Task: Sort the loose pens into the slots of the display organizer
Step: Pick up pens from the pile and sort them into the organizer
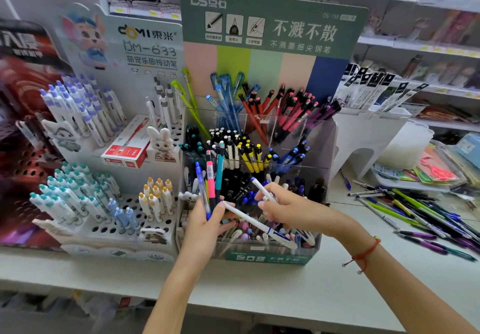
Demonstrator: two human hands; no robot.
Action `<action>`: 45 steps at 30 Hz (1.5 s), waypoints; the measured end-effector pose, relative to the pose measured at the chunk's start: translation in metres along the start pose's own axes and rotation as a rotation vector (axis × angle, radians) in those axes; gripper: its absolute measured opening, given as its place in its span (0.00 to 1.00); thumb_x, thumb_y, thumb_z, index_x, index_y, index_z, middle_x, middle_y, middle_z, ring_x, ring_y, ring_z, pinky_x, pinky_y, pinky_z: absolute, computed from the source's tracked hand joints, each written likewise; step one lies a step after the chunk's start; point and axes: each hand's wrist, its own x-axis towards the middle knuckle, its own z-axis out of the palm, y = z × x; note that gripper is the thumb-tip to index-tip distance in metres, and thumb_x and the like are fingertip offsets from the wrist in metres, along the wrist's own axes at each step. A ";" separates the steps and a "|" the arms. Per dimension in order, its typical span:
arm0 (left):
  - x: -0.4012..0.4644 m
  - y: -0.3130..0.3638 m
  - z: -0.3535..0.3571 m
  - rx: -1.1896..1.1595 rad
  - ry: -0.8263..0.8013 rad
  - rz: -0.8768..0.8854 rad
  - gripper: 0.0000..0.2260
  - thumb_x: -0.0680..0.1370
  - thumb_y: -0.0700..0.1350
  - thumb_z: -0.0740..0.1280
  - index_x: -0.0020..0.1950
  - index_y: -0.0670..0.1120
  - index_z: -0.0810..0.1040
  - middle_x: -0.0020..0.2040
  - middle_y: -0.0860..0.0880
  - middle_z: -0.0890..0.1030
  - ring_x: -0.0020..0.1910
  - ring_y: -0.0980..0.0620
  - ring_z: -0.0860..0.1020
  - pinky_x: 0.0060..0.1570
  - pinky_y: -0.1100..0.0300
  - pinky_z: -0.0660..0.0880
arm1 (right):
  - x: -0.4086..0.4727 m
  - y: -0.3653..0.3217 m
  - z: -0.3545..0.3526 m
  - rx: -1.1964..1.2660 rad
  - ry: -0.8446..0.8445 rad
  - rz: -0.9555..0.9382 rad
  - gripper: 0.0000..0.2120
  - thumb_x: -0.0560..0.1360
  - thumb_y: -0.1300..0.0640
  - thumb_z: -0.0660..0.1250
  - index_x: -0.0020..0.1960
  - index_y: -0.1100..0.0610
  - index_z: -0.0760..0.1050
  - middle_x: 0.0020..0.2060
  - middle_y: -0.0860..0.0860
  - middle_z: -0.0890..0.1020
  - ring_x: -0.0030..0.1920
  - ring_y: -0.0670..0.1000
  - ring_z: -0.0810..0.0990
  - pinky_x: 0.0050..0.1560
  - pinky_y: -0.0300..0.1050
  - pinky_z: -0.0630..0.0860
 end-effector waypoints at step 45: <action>-0.011 0.003 0.006 -0.168 0.149 -0.037 0.05 0.81 0.40 0.59 0.52 0.39 0.72 0.37 0.43 0.74 0.36 0.50 0.76 0.33 0.66 0.78 | -0.050 0.073 -0.043 -0.341 0.603 0.102 0.06 0.78 0.48 0.65 0.45 0.44 0.80 0.28 0.47 0.80 0.28 0.42 0.74 0.30 0.41 0.66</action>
